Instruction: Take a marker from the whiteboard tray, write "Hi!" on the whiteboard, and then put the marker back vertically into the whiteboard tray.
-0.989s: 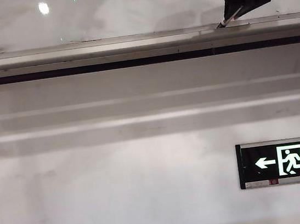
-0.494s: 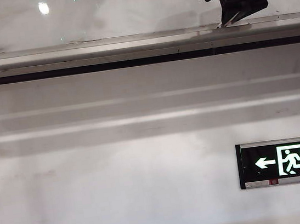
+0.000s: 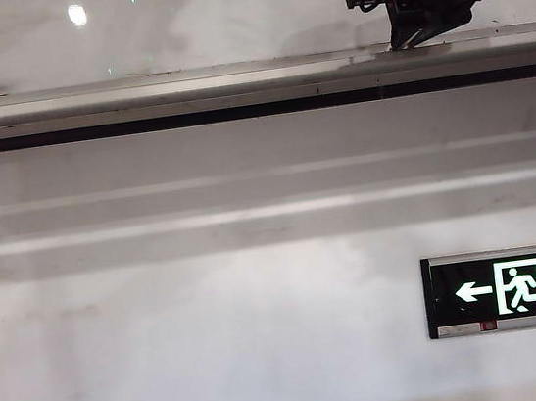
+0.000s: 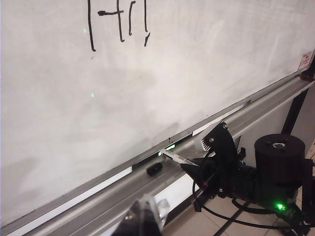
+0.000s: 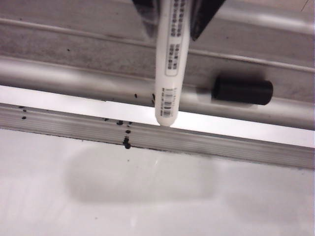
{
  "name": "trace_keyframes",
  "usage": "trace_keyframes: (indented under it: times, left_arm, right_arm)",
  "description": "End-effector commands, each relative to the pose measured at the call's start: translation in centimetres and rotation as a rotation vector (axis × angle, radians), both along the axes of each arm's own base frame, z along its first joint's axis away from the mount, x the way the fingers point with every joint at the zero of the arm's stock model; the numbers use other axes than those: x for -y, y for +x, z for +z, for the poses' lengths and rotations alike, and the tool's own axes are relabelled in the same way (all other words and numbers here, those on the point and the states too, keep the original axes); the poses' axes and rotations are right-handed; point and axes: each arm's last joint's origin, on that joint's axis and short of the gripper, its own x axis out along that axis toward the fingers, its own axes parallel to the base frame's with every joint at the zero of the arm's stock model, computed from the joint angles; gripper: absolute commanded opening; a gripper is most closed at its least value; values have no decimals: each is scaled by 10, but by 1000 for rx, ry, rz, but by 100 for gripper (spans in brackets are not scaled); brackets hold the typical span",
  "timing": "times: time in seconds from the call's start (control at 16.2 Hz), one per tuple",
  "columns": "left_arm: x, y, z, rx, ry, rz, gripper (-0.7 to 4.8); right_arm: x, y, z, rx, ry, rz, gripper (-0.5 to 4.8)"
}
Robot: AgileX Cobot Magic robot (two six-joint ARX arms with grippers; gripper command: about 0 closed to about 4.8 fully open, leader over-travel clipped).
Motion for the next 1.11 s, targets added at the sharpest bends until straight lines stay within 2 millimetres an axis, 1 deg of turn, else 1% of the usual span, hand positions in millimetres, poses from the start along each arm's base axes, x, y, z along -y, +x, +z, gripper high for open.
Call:
trace_keyframes:
  times: [0.06,0.12,0.31,0.49,0.68,0.99,1.05,1.11]
  left_arm:
    - [-1,-2,3,16,-12,-5,-6]
    - [-1,-2,3,16,-12,-4,-6]
    - [-1,-1,3,15,-11,-4,-6]
    - [-1,-1,3,15,-11,-4,-6]
    - [-1,-1,3,15,-11,-4,-6]
    - [-1,-1,3,15,-11,-4,-6]
    - [-1,-1,3,15,-11,-5,-6]
    - [-1,-1,3,17,-12,-9,-6]
  right_arm:
    - [0,2,3,24,12,3,155]
    - [0,1,3,24,12,3,155]
    - [0,1,5,32,15,3,181]
    - [1,-2,10,51,21,3,181]
    - [2,-6,20,95,32,4,181]
    - [6,-17,50,182,60,4,181]
    - [8,-23,61,214,71,4,180]
    - [10,-30,74,251,83,4,166]
